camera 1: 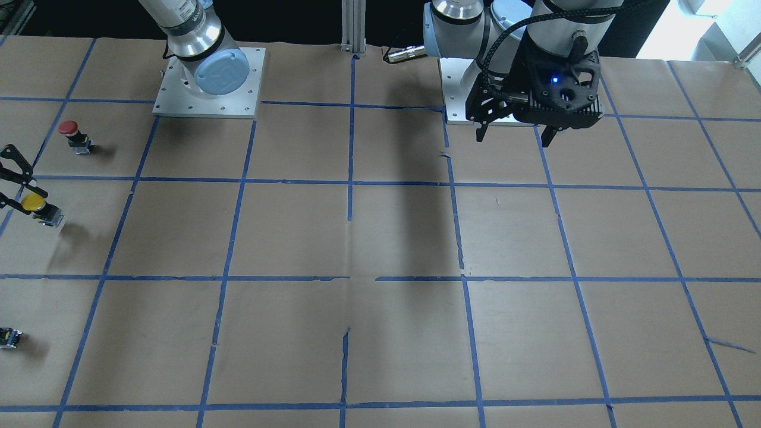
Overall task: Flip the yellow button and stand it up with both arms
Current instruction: 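Lower the button upright onto the table with the right gripper and release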
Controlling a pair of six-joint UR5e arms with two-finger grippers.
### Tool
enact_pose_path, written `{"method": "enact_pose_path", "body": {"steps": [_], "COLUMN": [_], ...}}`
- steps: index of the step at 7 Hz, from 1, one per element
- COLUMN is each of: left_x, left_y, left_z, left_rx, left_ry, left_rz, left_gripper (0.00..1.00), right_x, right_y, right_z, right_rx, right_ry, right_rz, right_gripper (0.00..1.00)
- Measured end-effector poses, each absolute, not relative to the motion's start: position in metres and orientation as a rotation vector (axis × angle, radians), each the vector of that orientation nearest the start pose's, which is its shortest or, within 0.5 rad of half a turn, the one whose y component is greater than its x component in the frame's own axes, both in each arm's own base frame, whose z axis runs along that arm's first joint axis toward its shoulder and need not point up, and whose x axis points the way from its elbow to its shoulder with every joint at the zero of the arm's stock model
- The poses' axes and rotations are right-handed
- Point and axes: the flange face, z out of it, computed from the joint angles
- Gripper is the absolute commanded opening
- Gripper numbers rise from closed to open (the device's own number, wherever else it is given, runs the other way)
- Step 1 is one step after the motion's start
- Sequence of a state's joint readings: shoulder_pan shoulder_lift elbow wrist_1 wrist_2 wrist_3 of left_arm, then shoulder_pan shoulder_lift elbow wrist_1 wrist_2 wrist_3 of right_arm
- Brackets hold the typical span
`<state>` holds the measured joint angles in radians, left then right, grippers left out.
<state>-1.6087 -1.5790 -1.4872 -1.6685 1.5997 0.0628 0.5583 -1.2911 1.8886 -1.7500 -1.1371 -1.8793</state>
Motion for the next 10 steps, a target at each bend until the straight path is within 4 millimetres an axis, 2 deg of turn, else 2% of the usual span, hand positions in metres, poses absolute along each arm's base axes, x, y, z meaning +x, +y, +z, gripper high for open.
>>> {"method": "enact_pose_path", "body": {"steps": [1,2,5,10], "left_x": [-0.149,-0.148,-0.148,-0.148], "left_y": [-0.486,-0.486,-0.485,-0.484], "left_z": [0.515,0.516,0.517,0.517], "left_rx": [0.156,0.155,0.153,0.153], "left_ry": [3.109,3.109,3.108,3.106], "left_rz": [0.033,0.032,0.033,0.042], "left_gripper": [1.0,1.0,1.0,1.0], "right_x": [-0.332,-0.336,-0.34,-0.34], "right_y": [-0.409,-0.406,-0.406,-0.408], "right_z": [0.225,0.223,0.212,0.211], "right_rx": [-0.991,-0.981,-0.947,-0.936], "right_ry": [2.44,2.441,2.427,2.425], "right_rz": [-0.505,-0.507,-0.514,-0.529], "right_gripper": [0.4,0.48,0.48,0.48]}}
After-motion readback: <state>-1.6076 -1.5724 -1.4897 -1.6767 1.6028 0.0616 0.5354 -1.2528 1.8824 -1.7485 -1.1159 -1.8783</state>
